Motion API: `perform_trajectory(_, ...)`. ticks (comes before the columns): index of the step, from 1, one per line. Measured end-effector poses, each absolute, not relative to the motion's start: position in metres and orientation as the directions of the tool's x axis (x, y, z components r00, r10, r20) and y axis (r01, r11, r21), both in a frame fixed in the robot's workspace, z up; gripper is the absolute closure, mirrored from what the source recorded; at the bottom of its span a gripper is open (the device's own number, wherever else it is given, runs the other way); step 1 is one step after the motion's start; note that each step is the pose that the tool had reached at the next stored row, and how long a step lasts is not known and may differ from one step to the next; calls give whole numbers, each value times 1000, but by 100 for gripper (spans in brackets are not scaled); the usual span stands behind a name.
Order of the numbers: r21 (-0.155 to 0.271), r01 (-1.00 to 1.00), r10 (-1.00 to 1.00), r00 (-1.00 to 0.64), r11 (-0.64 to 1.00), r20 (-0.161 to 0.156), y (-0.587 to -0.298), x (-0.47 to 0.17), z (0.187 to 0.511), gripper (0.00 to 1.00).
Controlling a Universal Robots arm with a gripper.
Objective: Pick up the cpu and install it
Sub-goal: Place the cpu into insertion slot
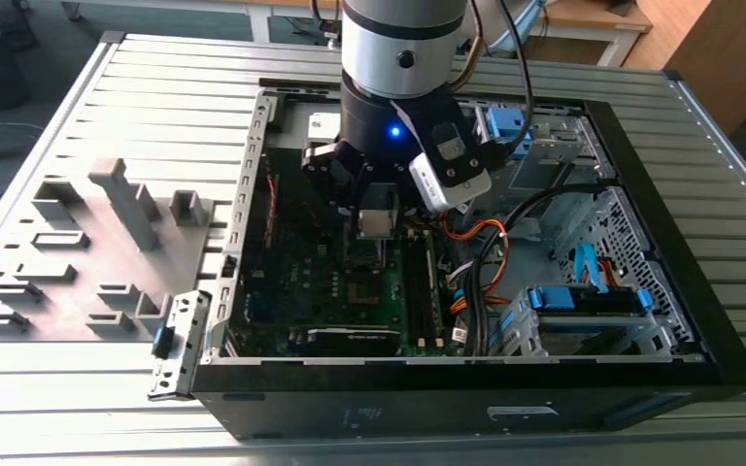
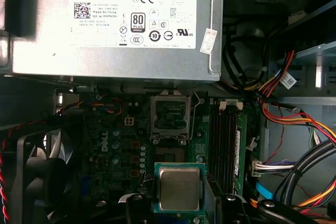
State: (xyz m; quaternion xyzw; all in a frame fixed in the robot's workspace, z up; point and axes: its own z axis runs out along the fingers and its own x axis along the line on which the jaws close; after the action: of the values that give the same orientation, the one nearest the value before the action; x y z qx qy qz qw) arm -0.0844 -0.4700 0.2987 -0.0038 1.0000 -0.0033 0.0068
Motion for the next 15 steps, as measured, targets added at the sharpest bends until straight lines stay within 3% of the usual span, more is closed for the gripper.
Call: perform_trajectory(15,-7,-8,-8,-1000,1000,-14,-470,-85,293,53)
